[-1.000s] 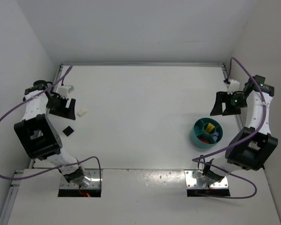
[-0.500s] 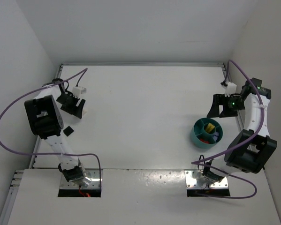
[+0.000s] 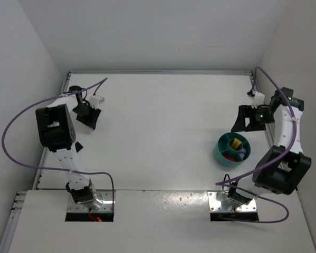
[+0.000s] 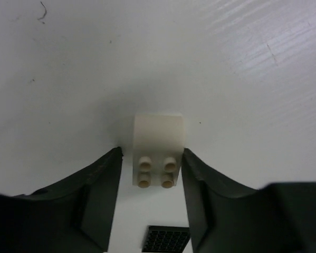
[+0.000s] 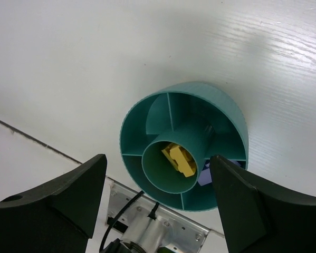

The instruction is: Sort the legos into containers by color

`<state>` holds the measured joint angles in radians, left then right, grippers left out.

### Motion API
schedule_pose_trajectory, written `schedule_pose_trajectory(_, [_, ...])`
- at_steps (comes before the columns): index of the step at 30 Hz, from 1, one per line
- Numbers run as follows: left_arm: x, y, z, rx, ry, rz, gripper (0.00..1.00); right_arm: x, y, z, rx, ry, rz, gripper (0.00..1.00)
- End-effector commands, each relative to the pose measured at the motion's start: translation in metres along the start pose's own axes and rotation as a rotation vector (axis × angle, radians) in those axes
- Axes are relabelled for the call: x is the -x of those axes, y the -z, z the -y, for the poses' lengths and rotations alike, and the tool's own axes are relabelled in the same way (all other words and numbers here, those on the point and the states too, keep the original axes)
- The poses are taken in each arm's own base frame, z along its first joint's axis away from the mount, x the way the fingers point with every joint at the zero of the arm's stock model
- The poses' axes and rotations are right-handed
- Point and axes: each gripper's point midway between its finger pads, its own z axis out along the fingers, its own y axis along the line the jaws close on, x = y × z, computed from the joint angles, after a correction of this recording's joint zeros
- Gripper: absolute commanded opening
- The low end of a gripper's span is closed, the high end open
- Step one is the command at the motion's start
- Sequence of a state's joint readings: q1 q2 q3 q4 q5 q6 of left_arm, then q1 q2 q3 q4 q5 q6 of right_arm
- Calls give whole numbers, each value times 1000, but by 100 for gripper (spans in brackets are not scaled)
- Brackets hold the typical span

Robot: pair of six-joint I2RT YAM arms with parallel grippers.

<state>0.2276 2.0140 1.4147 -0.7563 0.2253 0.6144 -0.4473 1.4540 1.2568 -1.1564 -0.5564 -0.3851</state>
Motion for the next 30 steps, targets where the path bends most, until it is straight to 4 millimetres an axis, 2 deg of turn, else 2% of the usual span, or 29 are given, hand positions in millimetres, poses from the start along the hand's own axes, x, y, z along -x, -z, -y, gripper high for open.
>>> schedule_pose_trajectory(1, [5,-10,1,2,-9,8,51,11,2,-13,49,32,37,79])
schedule_pose_trajectory(2, [4,-9,-1,11,-9,0,42,14,2,-17,63,37,34,79])
schedule_pose_trajectory(4, [2,-8,1,10,-9,-1,32,19,0,-22,96,37,33,79])
schedule_pose_trajectory(5, [0,-6,3,10,-9,-1,25,28,-2,-32,141,59,52,79])
schedule_pose_trajectory(8, [8,3,17,-42,-38,65,23,39,-11,-60,290,5,26,79])
schedule_pose_trajectory(9, [21,20,19,-33,-66,124,23,45,-12,-77,383,-22,30,79])
schedule_pose_trajectory(10, [24,27,31,-67,-98,148,23,49,-23,-82,441,-70,2,79])
schedule_pose_trajectory(11, [38,37,47,-119,-130,214,23,58,-26,-101,524,-63,4,79])
schedule_pose_trajectory(12, [48,60,55,-117,-158,279,23,59,-31,-108,553,-67,-13,79])
schedule_pose_trajectory(13, [61,72,73,-146,-203,323,23,61,-39,-112,562,-59,-25,79])
schedule_pose_trajectory(15, [78,95,106,-207,-269,413,23,62,-54,-137,625,-35,-71,79])
schedule_pose_trajectory(16, [86,116,123,-213,-306,459,23,65,-59,-145,652,-22,-75,79])
schedule_pose_trajectory(17, [97,125,153,-266,-354,495,23,67,-59,-160,715,-52,-84,79])
schedule_pose_trajectory(19, [104,139,188,-318,-412,533,23,64,-70,-183,798,-73,-135,79])
schedule_pose_trajectory(20, [110,152,219,-353,-465,563,23,70,-71,-193,848,-96,-135,79])
schedule_pose_trajectory(22, [116,162,248,-386,-499,591,23,72,-78,-212,879,-62,-170,79])
schedule_pose_trajectory(23, [121,168,274,-421,-535,612,23,73,-78,-220,894,-62,-189,79])
schedule_pose_trajectory(26, [127,180,305,-428,-583,648,23,71,-78,-246,973,-64,-234,79])
schedule_pose_trajectory(27, [130,185,322,-439,-608,652,23,66,-80,-256,984,-45,-254,79])
schedule_pose_trajectory(29, [134,194,343,-454,-645,674,23,62,-84,-263,989,-51,-284,79])
schedule_pose_trajectory(30, [134,193,347,-453,-656,670,23,62,-80,-273,1020,-45,-293,79])
